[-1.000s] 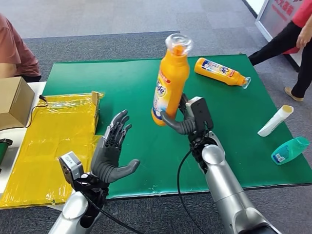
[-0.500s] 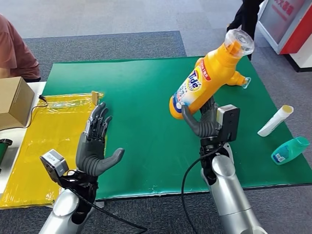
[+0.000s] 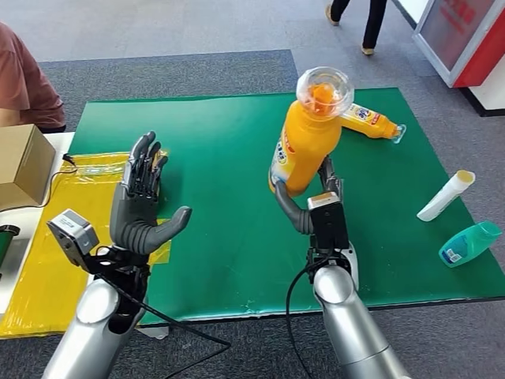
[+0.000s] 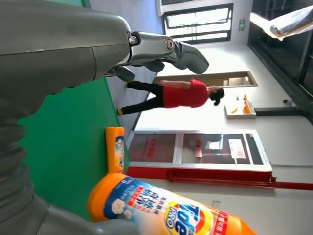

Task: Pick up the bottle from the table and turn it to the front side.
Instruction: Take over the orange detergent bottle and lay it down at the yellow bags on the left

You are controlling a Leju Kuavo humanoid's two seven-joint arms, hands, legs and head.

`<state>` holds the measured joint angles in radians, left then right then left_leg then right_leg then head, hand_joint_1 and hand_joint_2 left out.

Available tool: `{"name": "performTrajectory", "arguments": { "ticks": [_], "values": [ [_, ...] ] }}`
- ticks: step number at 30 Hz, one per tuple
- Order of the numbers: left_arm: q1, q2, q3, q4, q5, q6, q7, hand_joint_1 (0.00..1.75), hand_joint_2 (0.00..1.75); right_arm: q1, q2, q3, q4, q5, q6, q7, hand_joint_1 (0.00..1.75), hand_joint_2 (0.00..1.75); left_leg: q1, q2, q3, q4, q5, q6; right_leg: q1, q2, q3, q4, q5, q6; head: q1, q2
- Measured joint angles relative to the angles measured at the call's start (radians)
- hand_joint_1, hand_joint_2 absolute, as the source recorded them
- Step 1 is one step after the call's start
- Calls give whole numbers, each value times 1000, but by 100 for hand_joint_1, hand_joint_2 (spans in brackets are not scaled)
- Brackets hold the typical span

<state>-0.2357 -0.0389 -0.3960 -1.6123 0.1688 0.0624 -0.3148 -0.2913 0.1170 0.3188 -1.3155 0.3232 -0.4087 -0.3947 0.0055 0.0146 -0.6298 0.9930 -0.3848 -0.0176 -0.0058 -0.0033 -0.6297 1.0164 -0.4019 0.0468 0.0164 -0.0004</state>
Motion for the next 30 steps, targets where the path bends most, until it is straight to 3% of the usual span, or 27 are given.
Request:
{"name": "performTrajectory", "arguments": {
  "ticks": [14, 30],
  "values": [
    [-42, -2, -18, 12, 5, -12, 25, 0, 175, 26, 32, 99, 21, 172, -112, -25, 175, 175, 0, 0, 0, 0, 0, 0, 0, 0, 0, 0, 0, 0, 0, 0],
    [-84, -33, -124, 66, 53, -104, 58, 0, 175, 8, 63, 210, 80, 241, -137, -16, 175, 175, 0, 0, 0, 0, 0, 0, 0, 0, 0, 0, 0, 0, 0, 0]
  ]
}}
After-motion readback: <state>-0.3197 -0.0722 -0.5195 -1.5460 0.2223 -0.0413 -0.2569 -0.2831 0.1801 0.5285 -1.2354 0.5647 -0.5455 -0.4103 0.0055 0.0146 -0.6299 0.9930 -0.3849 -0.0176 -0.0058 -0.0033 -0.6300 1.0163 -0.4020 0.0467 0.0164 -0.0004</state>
